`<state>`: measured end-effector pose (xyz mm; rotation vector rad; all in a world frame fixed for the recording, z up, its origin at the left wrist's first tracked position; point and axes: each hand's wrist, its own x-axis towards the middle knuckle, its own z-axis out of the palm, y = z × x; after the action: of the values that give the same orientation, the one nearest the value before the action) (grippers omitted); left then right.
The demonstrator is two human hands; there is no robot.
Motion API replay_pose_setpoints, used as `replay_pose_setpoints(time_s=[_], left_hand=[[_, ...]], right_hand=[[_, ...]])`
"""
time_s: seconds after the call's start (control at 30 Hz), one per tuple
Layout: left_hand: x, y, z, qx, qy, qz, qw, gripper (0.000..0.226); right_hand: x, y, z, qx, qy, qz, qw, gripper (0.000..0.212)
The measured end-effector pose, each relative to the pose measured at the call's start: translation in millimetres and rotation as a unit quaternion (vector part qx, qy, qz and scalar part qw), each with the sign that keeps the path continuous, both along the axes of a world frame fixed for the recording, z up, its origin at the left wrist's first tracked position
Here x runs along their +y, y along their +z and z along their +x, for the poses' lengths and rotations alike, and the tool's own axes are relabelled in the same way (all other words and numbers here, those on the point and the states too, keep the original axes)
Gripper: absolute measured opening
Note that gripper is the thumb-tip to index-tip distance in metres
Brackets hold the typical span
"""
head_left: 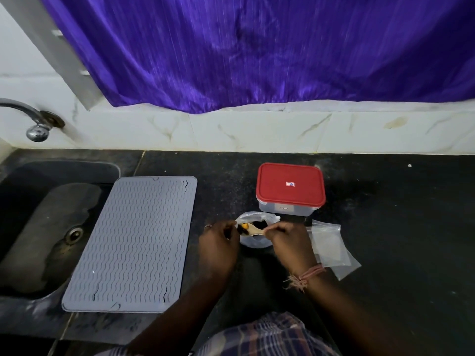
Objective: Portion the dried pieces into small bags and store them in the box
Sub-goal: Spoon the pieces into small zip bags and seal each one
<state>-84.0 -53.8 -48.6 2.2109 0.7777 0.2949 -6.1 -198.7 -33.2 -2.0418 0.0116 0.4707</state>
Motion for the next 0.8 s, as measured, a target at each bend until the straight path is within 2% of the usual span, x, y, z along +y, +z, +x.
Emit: replay_pose_setpoints(time_s=[0.1, 0.2, 0.27, 0.33, 0.4, 0.5, 0.6, 0.73, 0.8], left_hand=[[-7, 0, 2, -0.008, 0.006, -0.041, 0.999, 0.016], [-9, -4, 7, -0.018, 0.035, -0.087, 0.995, 0.016], [-11, -6, 8, -0.021, 0.038, -0.112, 0.993, 0.014], [-14, -6, 10, -0.016, 0.043, -0.126, 0.991, 0.011], [-14, -7, 11, -0.004, 0.061, -0.125, 0.990, 0.012], [-9, -8, 11, 0.022, 0.095, -0.113, 0.989, 0.012], [-1, -12, 10, 0.038, 0.103, -0.118, 0.987, 0.013], [8, -18, 9, 0.056, 0.117, -0.139, 0.982, 0.013], [12, -18, 7, 0.050, 0.127, -0.128, 0.982, 0.013]], right_hand=[[0, 2, -2, -0.052, 0.011, -0.031, 0.998, 0.015], [3, 3, -10, -0.161, 0.101, -0.112, 0.975, 0.011], [6, 0, -18, -0.234, 0.181, -0.151, 0.943, 0.010], [8, -7, -22, -0.319, 0.256, -0.207, 0.889, 0.009], [8, -17, -25, -0.393, 0.290, -0.255, 0.835, 0.022], [4, -23, -26, -0.441, 0.299, -0.250, 0.809, 0.013], [-2, -19, -26, -0.430, 0.285, -0.222, 0.827, 0.021], [-10, -8, -15, -0.343, 0.175, -0.084, 0.919, 0.011], [-14, -11, -6, -0.305, 0.100, -0.026, 0.947, 0.011]])
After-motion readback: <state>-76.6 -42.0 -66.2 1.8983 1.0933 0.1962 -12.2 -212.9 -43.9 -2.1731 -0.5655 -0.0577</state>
